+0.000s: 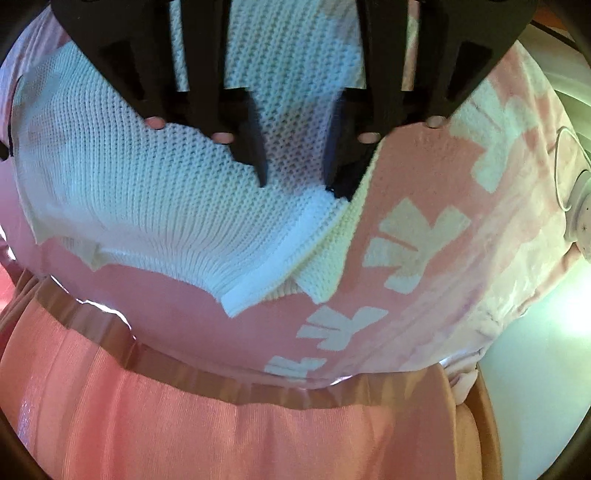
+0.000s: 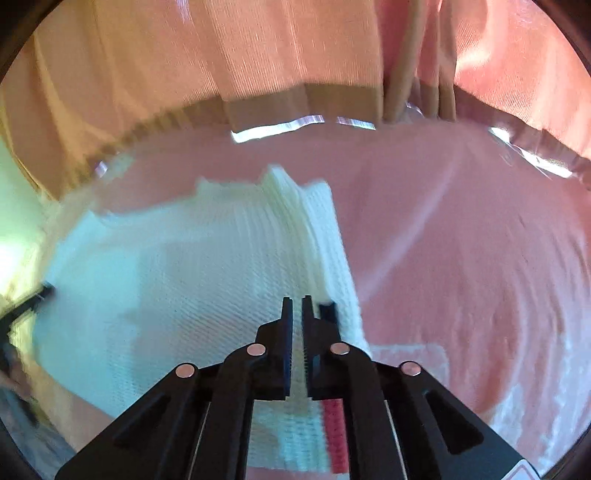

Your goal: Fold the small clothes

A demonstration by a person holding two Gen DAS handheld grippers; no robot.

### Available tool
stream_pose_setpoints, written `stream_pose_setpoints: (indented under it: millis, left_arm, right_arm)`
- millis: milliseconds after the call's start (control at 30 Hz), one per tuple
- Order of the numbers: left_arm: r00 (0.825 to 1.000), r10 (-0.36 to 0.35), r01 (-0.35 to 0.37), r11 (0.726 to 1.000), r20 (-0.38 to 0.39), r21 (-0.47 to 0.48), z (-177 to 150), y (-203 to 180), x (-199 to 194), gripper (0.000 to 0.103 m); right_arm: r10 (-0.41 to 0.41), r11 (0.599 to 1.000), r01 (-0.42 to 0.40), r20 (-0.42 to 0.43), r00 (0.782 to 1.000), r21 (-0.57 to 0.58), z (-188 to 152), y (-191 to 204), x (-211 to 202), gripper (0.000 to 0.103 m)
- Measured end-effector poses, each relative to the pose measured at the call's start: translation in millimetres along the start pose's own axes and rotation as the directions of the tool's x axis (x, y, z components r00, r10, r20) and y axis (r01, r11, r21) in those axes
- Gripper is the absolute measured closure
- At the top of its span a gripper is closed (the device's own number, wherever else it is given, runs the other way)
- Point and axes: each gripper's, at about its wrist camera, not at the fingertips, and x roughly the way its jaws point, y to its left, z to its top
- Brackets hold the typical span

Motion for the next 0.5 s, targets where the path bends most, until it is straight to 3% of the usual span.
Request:
stream_pose_setpoints:
  millis: [67,133,200,267,367,500]
  left_arm:
    - [0.999,-0.034,0.034,0.999,-0.015,-0.027,0.0,10.9,-0.9,0.066]
    - [0.997,-0.069,0.067,0.995,-0.027,-0.067,-3.2,27.3,-5.3,0.065]
    - [0.997,-0.073,0.07,0.992,-0.022,-0.103,-7.8,39.8,-12.0,0.049]
    - [0.998,-0.067,0.066,0.987,0.001,-0.143,-15.6,55.1,-19.5,0.043]
    - [0.994,-0.101,0.094,0.982,-0.035,-0.165,-23.2,62.3,-12.1,0.039]
    - [0.96,-0.236,0.187,0.94,-0.147,-0.287,-34.2,66.5,13.4,0.039]
  right_arm:
    - [-0.004,0.999,0.006,-0.045,0.999,0.052,-10.5,-12.0,11.7,0.099]
    - [0.011,0.999,-0.011,-0.007,1.0,0.044,-10.8,-9.9,-2.5,0.097]
    - [0.033,0.999,-0.033,0.053,0.998,0.008,-12.3,-0.2,-25.8,0.092]
    - [0.112,0.994,-0.109,0.107,0.988,-0.029,-16.7,15.0,-46.4,0.091]
    - [0.239,0.968,-0.227,0.117,0.964,-0.11,-24.7,49.2,-55.9,0.092]
    - [0.308,0.915,-0.28,0.056,0.95,-0.29,-35.6,120.1,-48.3,0.093]
